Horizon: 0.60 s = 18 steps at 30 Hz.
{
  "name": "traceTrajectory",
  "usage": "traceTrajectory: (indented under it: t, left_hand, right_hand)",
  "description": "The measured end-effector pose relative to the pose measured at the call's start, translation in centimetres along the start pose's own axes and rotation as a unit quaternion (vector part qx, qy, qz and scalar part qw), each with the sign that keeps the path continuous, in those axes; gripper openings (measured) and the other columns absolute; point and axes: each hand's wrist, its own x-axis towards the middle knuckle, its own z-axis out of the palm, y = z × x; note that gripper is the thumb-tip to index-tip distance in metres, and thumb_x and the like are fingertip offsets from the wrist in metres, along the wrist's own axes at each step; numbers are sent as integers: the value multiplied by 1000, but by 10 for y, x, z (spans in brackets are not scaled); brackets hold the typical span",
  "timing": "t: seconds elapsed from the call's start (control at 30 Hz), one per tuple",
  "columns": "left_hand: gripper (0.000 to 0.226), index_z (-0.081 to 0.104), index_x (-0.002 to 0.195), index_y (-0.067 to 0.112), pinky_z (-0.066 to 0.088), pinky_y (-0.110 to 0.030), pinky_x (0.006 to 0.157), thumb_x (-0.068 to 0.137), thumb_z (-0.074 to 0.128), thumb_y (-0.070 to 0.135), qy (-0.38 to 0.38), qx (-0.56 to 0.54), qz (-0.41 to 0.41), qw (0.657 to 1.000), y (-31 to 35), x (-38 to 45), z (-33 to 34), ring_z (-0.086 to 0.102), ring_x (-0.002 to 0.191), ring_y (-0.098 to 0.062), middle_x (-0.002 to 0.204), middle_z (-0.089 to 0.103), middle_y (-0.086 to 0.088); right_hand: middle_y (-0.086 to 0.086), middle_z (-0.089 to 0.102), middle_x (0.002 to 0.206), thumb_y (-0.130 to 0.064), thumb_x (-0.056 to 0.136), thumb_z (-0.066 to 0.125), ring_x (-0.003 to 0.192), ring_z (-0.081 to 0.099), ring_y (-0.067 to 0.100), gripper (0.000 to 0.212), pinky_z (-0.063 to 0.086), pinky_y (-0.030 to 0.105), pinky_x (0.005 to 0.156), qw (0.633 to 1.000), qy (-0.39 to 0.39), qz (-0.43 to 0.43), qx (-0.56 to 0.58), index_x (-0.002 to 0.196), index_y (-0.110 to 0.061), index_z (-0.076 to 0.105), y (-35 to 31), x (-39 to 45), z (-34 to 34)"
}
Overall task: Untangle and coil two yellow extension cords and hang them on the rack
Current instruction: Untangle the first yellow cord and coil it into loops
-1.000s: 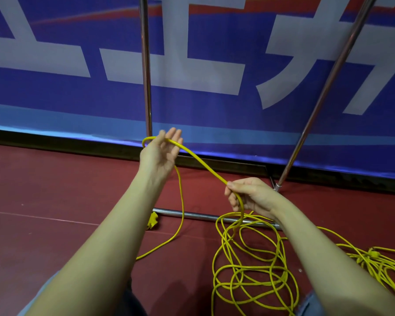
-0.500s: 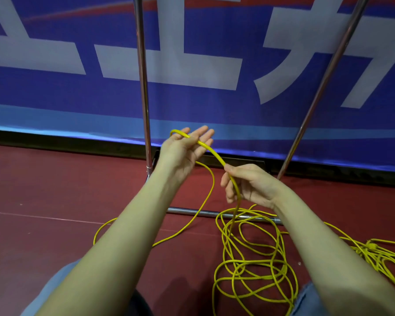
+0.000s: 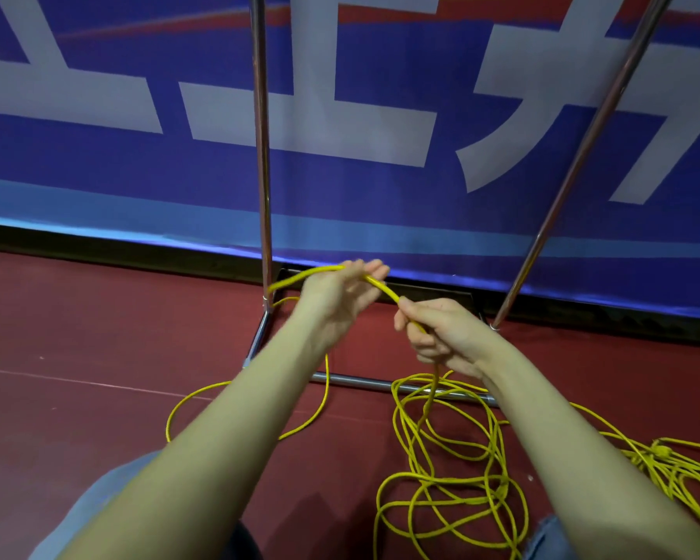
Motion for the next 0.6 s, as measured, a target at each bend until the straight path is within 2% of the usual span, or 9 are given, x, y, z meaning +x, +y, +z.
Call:
traceTrajectory:
  t: [0.07, 0.13, 0.23, 0.3, 0.4, 0.5, 0.6]
  left_hand:
    - [14, 38, 106, 3, 59, -33, 60, 97, 38, -8, -8, -13, -5, 1000, -10, -6, 7, 70, 69, -25, 93, 61, -21]
    - [16, 39, 98, 5, 57, -37, 64, 96, 36, -10, -6, -17, 7, 1000, -8, -11, 11, 65, 84, -33, 91, 60, -21]
    - [21, 37, 110, 3, 50, -44, 77, 96, 35, -12, 5, -40, 44, 998, 6, -12, 12, 58, 102, -40, 94, 60, -23]
    - [28, 33, 119, 4, 47, -47, 83, 96, 34, -13, 27, -79, 63, 995, 19, -7, 8, 55, 113, -43, 107, 59, -27]
    - [32, 32, 123, 5, 45, -48, 88, 96, 33, -12, 39, -159, 73, 984, 38, -1, -1, 50, 122, -42, 130, 50, -31]
    - [36, 33, 131, 4, 47, -45, 88, 98, 32, -9, 42, -218, 88, 971, 49, 1, -7, 52, 122, -39, 132, 50, -28]
    - [36, 33, 135, -4, 51, -41, 86, 99, 33, -6, 62, -232, 109, 964, 51, 5, -14, 56, 118, -36, 123, 56, -26]
  right_hand:
    - [-2, 32, 39, -26, 97, 44, 28, 19, 4, 33, 17, 13, 38, 1000, -6, -13, 4, 76, -2, 52, -5, 1, 6]
    - [1, 37, 40, -33, 91, 49, 29, 23, 7, 36, 21, 15, 38, 1000, -14, -15, -2, 74, -1, 54, -5, 2, 7]
    - [6, 46, 43, -39, 83, 50, 40, 42, 16, 42, 35, 25, 47, 999, -36, 4, -23, 71, 1, 58, 0, 3, 3]
    - [7, 52, 51, -36, 83, 50, 51, 51, 20, 38, 42, 26, 56, 998, -54, 23, -23, 77, 0, 60, 8, 4, -3]
    - [6, 57, 59, -24, 85, 50, 57, 55, 16, 26, 48, 22, 60, 997, -67, 46, -3, 84, 0, 60, 23, 3, -13]
    - [5, 59, 62, -20, 90, 49, 59, 55, 14, 23, 47, 21, 61, 998, -32, 55, -23, 84, -2, 62, 29, 5, -19]
    - [0, 53, 55, -22, 95, 48, 47, 42, 10, 26, 35, 21, 53, 998, 23, 37, -37, 79, -7, 62, 22, 7, -20]
